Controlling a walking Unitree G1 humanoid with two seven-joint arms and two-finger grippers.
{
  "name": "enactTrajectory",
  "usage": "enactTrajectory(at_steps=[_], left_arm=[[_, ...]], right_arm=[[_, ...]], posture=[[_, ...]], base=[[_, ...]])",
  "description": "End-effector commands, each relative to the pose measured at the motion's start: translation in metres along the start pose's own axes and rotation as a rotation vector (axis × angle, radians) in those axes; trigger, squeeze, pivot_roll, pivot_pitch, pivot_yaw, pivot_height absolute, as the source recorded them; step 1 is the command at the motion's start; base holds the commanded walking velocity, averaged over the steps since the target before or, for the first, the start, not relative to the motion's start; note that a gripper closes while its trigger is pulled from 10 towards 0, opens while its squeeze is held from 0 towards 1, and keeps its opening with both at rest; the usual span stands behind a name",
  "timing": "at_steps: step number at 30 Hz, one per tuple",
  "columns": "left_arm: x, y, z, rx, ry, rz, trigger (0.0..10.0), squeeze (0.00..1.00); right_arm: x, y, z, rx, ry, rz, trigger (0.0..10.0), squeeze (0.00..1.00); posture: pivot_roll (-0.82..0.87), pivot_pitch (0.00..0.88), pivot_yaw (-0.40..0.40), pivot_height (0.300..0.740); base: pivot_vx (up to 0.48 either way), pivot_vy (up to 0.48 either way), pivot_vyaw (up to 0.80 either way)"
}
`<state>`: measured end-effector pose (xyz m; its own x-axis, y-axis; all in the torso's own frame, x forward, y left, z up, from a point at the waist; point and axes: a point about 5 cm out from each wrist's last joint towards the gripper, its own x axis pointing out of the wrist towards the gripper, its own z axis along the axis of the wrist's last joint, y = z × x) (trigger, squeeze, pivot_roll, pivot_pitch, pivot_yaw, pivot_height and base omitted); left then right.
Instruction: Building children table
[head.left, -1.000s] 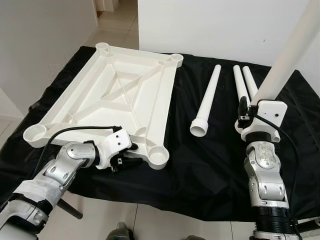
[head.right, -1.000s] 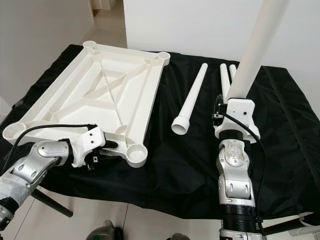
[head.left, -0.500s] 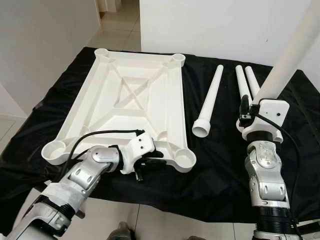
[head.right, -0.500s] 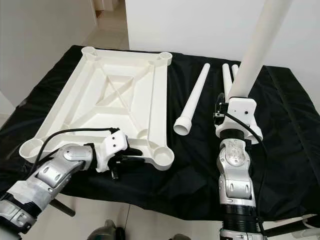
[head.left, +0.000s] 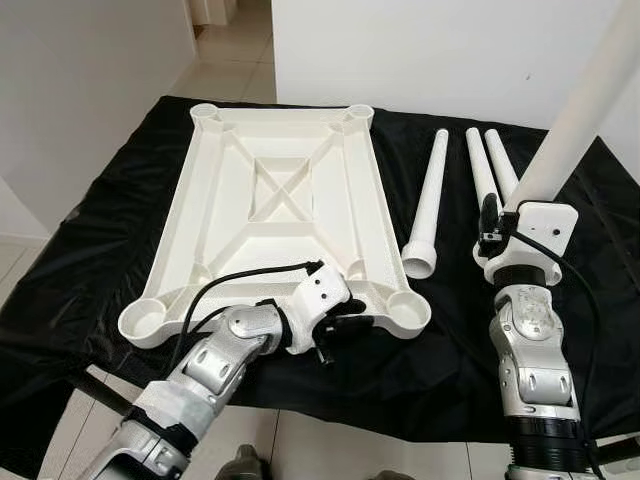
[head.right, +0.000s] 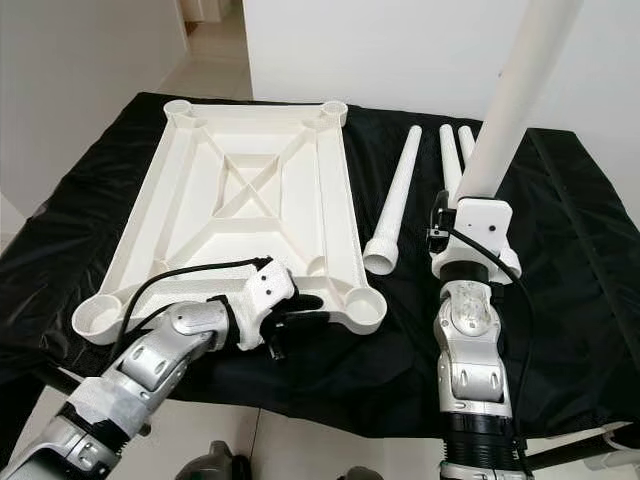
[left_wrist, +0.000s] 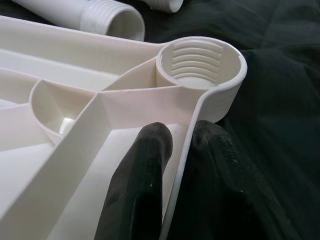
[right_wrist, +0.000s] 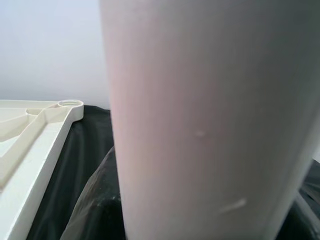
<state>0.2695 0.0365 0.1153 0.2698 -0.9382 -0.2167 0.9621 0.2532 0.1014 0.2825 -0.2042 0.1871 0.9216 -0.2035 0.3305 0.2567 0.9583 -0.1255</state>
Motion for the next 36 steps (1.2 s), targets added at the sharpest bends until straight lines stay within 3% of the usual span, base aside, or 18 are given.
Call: enactTrajectory(at_steps=[1, 6, 7, 8, 9, 14, 15, 17, 19, 22, 27, 31, 36], left_arm=[[-0.001, 0.014, 0.008, 0.001, -0.034, 0.201, 10.0, 0.00], [0.000, 0.019, 0.015, -0.021, -0.074, 0.219, 10.0, 0.00], [-0.001, 0.021, 0.021, -0.026, -0.113, 0.212, 10.0, 0.14], [-0.001, 0.021, 0.021, -0.026, -0.113, 0.212, 10.0, 0.14], [-0.001, 0.021, 0.023, -0.033, -0.121, 0.202, 10.0, 1.00], [-0.002, 0.026, 0.025, -0.013, -0.105, 0.236, 10.0, 1.00], [-0.002, 0.025, 0.032, -0.020, -0.131, 0.224, 10.0, 0.00], [-0.002, 0.023, 0.036, -0.032, -0.151, 0.212, 10.0, 0.00], [-0.001, 0.008, 0.049, -0.100, -0.217, 0.102, 10.0, 0.00], [-0.001, 0.002, 0.058, -0.114, -0.261, 0.064, 10.0, 0.00], [-0.004, 0.008, 0.058, -0.082, -0.272, 0.098, 10.0, 0.00], [-0.018, 0.015, 0.051, -0.008, -0.240, 0.116, 10.0, 0.00], [-0.026, 0.013, 0.049, -0.029, -0.245, 0.081, 10.0, 0.00]], right_arm=[[-0.001, 0.003, 0.001, -0.001, -0.003, 0.019, 10.0, 0.00], [-0.002, 0.009, 0.001, 0.016, 0.003, 0.064, 10.0, 0.00], [-0.005, 0.014, 0.000, 0.029, 0.009, 0.101, 10.0, 0.00], [-0.005, 0.014, 0.000, 0.029, 0.009, 0.101, 10.0, 0.00], [-0.006, 0.016, 0.000, 0.032, 0.011, 0.110, 10.0, 0.00], [-0.009, 0.019, -0.002, 0.046, 0.020, 0.133, 10.0, 0.00], [-0.014, 0.025, -0.003, 0.063, 0.030, 0.180, 10.0, 0.00], [-0.017, 0.028, -0.004, 0.069, 0.035, 0.209, 10.0, 0.00], [-0.023, 0.034, -0.005, 0.092, 0.047, 0.266, 10.0, 0.00], [-0.027, 0.038, -0.004, 0.101, 0.033, 0.295, 10.0, 0.00], [-0.030, 0.040, -0.002, 0.114, 0.020, 0.312, 10.0, 0.00], [-0.043, 0.048, 0.001, 0.188, 0.008, 0.399, 10.0, 0.00], [-0.052, 0.050, -0.004, 0.207, 0.028, 0.424, 10.0, 0.00]], posture=[[-0.02, 0.006, 0.010, 0.740], [-0.01, 0.003, 0.011, 0.740], [-0.02, 0.001, 0.012, 0.740], [-0.02, 0.001, 0.012, 0.740], [-0.02, 0.000, 0.015, 0.740], [-0.02, 0.000, 0.014, 0.740], [-0.01, 0.000, 0.012, 0.740], [-0.01, 0.000, 0.012, 0.740], [-0.01, 0.000, 0.008, 0.740], [-0.01, 0.000, 0.003, 0.740], [-0.01, 0.000, 0.000, 0.740], [-0.01, 0.000, -0.002, 0.740], [0.00, 0.000, -0.006, 0.740]], base=[[0.000, 0.000, 0.00], [0.000, 0.000, 0.00], [0.000, 0.000, 0.00], [0.000, 0.000, 0.00], [0.000, 0.000, 0.00], [0.000, 0.000, 0.00], [0.000, 0.000, 0.00], [0.000, 0.000, 0.00], [0.000, 0.000, 0.00], [0.000, 0.000, 0.00], [0.000, 0.000, 0.00], [0.000, 0.000, 0.00], [0.000, 0.000, 0.00]])
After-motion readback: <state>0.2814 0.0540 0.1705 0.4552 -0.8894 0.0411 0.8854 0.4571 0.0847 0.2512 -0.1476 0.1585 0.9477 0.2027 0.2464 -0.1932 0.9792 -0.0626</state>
